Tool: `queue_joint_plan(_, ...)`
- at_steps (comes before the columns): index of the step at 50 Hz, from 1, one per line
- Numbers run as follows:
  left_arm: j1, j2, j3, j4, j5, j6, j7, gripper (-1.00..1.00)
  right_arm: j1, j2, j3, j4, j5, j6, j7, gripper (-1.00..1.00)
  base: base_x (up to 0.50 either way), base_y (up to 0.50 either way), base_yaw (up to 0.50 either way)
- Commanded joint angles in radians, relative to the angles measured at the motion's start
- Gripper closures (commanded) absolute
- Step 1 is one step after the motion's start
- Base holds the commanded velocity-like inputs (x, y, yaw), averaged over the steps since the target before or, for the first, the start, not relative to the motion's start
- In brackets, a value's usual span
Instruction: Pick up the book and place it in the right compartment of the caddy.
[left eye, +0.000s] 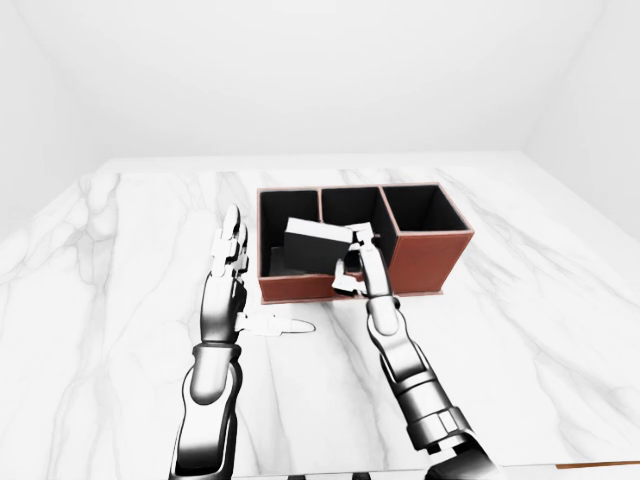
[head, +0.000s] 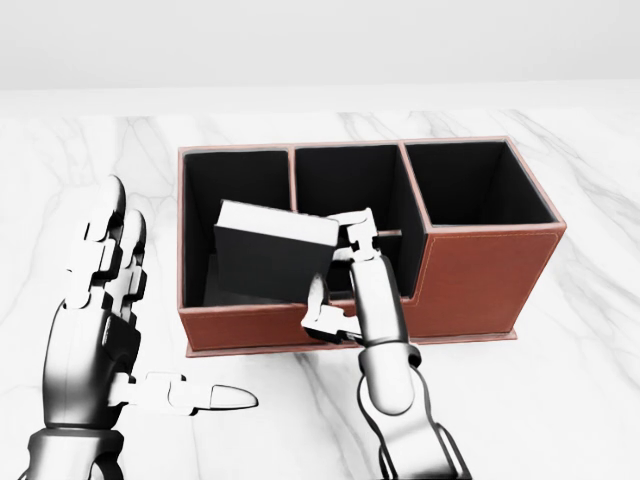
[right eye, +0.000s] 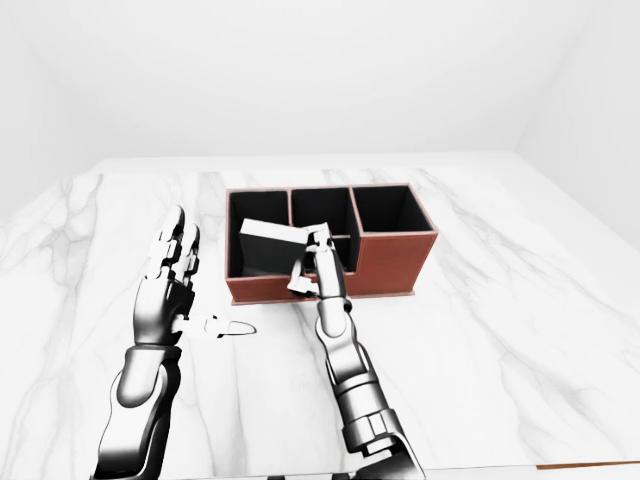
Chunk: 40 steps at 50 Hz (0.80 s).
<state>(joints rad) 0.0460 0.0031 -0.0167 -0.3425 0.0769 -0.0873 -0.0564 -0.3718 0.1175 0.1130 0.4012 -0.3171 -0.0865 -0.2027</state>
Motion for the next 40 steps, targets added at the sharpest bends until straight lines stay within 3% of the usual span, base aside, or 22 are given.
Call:
queue_joint_plan(1, -0.003, 0.004, 0.003, 0.017, -0.008, 0.000, -0.005, -1.00, -0.086, -0.030, -0.045, -0.162, 0.111, -0.001, 0.033, 1.00, 0.00, 0.00, 0.00)
queue_joint_plan(25, -0.003, 0.004, 0.003, 0.021, -0.006, 0.000, -0.005, -1.00, -0.347, -0.188, -0.156, -0.198, 0.183, -0.001, 0.076, 1.00, 0.00, 0.00, 0.00)
queue_joint_plan(40, -0.002, 0.003, 0.000, 0.011, 0.000, 0.000, -0.002, -1.00, -0.388, -0.337, -0.242, -0.131, 0.243, -0.001, 0.093, 1.00, 0.00, 0.00, 0.00)
